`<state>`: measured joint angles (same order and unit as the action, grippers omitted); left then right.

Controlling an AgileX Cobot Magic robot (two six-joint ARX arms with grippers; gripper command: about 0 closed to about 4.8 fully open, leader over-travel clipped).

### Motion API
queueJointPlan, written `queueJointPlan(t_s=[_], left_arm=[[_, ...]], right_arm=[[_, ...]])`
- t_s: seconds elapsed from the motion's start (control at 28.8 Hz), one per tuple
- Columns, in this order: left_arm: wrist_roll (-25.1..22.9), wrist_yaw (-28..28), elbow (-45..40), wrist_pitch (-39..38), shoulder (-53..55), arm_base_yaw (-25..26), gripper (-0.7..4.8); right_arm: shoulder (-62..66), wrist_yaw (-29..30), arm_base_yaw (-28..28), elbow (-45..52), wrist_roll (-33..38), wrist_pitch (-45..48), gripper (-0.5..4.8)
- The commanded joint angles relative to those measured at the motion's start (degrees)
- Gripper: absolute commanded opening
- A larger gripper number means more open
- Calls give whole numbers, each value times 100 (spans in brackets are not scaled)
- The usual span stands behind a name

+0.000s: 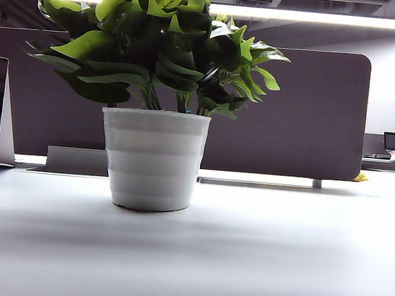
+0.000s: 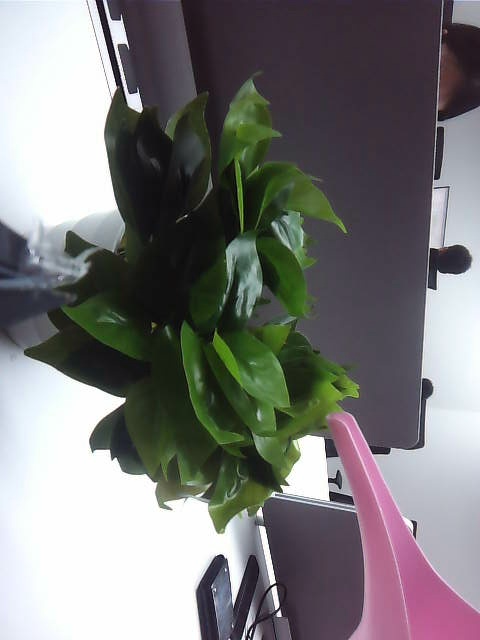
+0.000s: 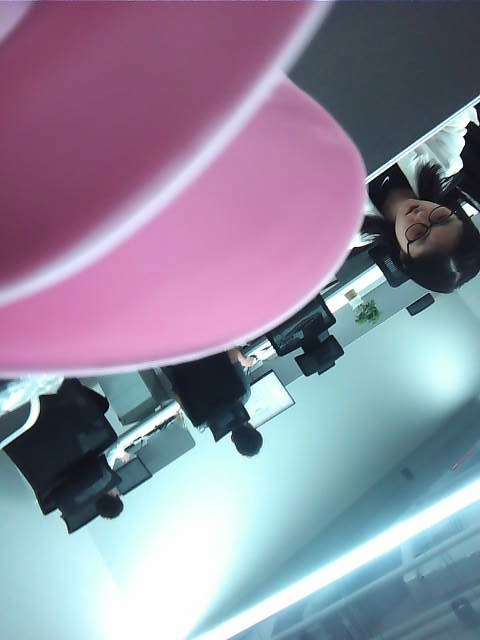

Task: Pick up the watering can from the table, water the potted plant, and put the can back.

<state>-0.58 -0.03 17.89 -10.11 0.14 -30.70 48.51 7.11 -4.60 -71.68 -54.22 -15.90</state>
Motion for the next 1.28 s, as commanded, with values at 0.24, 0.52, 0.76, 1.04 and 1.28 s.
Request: queueJointPlan(t_s=[0.24, 0.52, 0.76, 1.04, 1.28], left_arm=[[-26, 24, 28, 72, 11, 0, -5], [-24, 24, 28, 72, 11, 0, -5], [-26, 24, 28, 72, 11, 0, -5], [-26, 24, 28, 72, 11, 0, -5], [-26, 24, 28, 72, 11, 0, -5]], right_arm=[[-17, -125, -98, -79, -177, 592, -1], [-4, -227, -98, -149, -306, 656, -1], [7, -234, -98, -151, -304, 584, -1], [7, -234, -98, -151, -304, 588, -1], [7, -232, -98, -155, -280, 586, -1]])
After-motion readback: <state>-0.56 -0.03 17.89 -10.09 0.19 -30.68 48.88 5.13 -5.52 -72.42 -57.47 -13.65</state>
